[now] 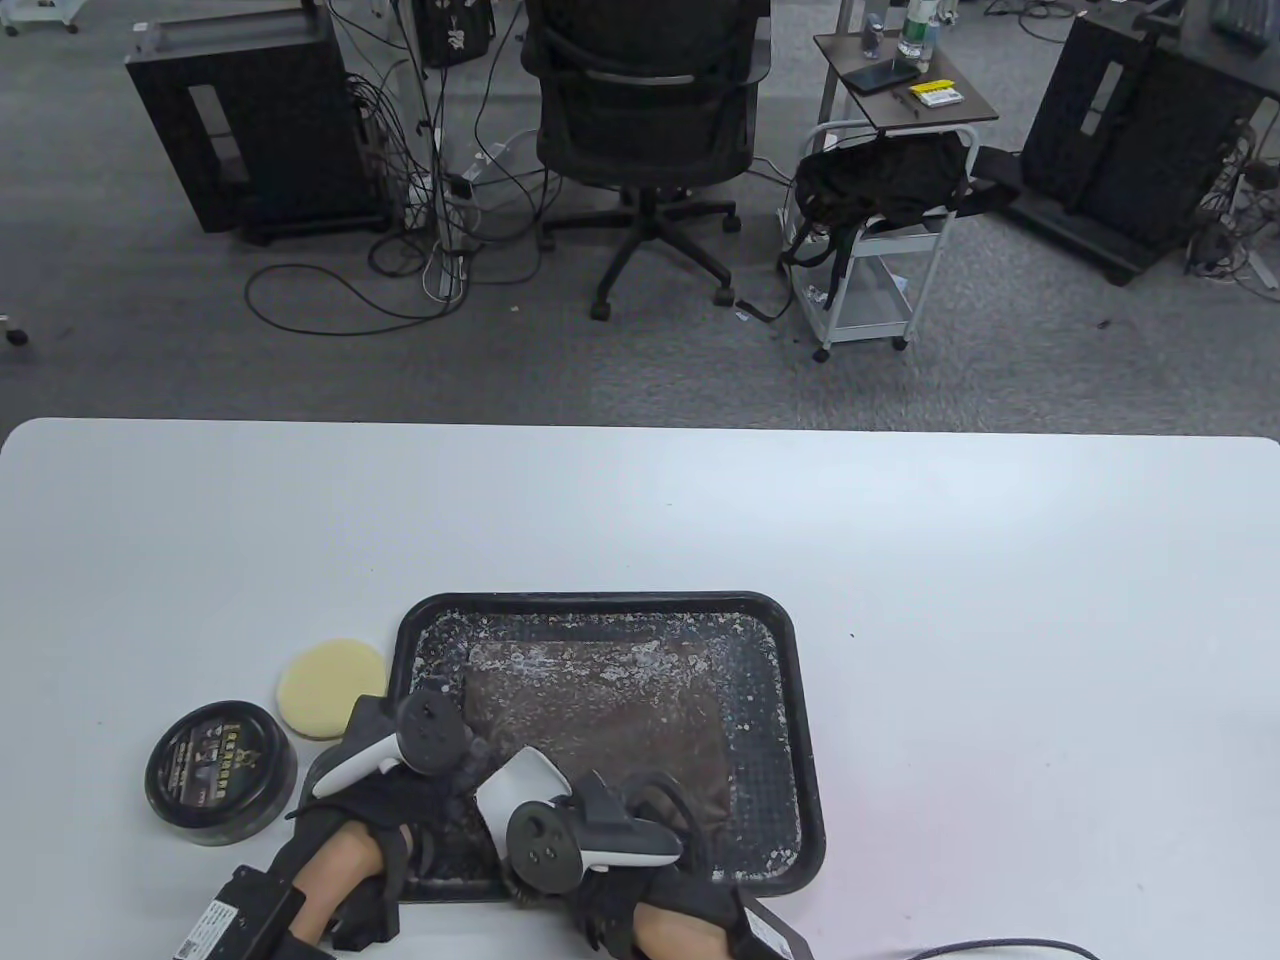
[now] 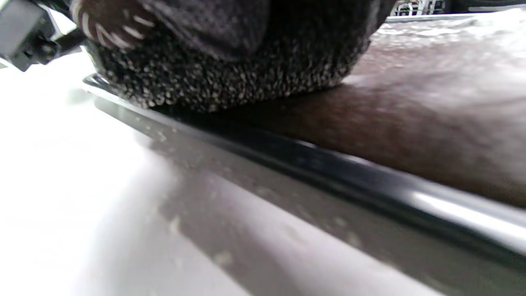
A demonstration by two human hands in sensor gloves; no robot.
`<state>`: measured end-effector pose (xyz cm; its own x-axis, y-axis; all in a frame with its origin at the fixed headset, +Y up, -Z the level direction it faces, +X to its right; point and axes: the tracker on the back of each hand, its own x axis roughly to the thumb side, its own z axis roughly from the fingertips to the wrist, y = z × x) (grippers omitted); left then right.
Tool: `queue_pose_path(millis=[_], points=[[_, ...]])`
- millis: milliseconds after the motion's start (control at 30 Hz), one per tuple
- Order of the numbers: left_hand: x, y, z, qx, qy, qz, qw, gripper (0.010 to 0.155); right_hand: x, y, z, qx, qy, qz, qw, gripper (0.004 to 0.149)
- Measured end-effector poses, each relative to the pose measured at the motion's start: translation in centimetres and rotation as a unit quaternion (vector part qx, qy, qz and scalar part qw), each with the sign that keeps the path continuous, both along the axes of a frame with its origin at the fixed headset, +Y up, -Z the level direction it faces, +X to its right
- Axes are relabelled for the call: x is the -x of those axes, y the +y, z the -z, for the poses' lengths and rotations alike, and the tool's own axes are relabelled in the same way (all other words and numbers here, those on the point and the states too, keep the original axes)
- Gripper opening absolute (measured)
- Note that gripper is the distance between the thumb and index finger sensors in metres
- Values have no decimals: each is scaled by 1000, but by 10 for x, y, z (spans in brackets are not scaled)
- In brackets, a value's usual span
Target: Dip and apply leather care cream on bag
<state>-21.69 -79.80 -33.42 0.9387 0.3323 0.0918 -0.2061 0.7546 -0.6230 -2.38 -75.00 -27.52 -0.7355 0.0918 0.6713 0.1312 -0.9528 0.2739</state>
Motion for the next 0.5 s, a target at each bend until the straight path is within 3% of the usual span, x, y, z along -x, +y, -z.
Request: queue_pose_path(millis=[500], points=[[0,0,-1,0,-1,4,1000,62,-68,7,21,74,-73,5,995,47]])
